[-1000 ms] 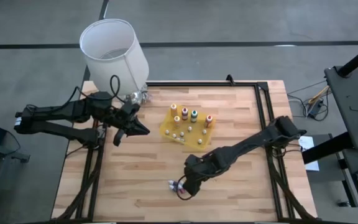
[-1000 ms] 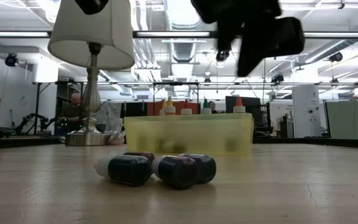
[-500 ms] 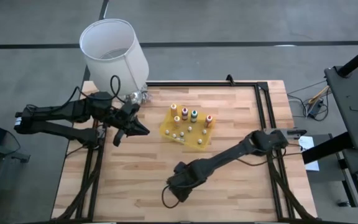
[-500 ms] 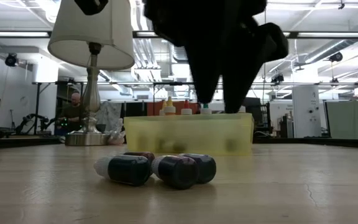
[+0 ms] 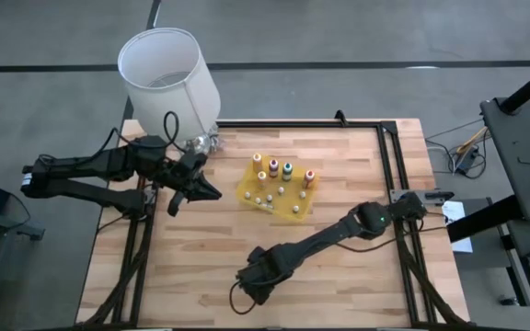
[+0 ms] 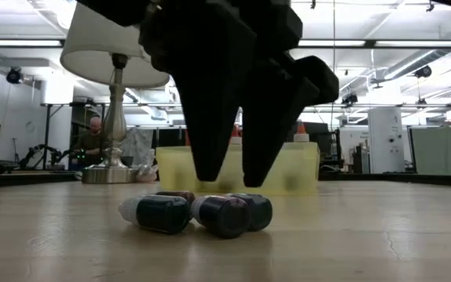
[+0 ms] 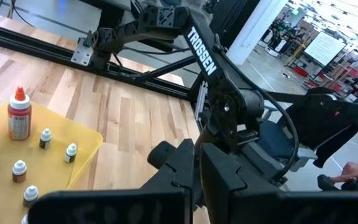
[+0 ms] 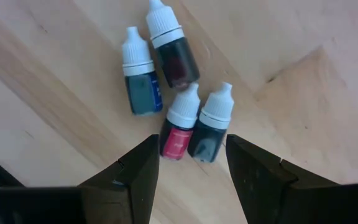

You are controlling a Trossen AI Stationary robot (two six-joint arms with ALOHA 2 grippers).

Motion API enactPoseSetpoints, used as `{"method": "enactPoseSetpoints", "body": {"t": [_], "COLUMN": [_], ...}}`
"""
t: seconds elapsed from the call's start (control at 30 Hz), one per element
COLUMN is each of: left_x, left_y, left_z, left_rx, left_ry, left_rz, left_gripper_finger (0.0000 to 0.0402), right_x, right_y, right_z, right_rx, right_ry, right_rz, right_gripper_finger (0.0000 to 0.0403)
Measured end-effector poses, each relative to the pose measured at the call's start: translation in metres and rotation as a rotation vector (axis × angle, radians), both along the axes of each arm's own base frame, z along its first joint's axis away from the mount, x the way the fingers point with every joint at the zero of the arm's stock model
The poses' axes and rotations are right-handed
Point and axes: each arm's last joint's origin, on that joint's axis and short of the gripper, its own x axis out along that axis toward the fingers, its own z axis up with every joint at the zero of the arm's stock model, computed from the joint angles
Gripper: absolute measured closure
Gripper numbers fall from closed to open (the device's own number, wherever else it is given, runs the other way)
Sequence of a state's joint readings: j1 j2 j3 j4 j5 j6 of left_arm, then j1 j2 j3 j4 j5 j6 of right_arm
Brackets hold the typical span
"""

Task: Pick & Place food coloring
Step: Put the small green food coloring bottle into the yellow bin

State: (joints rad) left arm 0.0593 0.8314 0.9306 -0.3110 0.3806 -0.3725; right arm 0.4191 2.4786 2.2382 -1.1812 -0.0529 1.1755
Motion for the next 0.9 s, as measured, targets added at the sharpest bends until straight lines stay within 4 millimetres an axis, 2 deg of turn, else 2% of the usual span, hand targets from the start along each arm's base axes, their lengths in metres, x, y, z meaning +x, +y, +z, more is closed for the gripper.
{"method": "enactPoseSetpoints", "body": {"t": [0.37,0.9], "left_x": [-0.001,0.000], "left_y": [0.000,0.000], "left_z": [-0.003,-0.003], "left_rx": [-0.003,-0.004], "left_ry": [0.031,0.030], "left_rz": [0.000,0.000], "left_gripper_finger": [0.0401,0.0401], "right_x": [-0.004,-0.004], "right_y": [-0.002,-0.009], "right_z": [-0.001,-0.014], "right_rx": [-0.019,-0.023], "right_ry": [0.033,0.050], "right_rz": [0.030,0.063], "right_gripper_finger": [0.0229,0.0239]}}
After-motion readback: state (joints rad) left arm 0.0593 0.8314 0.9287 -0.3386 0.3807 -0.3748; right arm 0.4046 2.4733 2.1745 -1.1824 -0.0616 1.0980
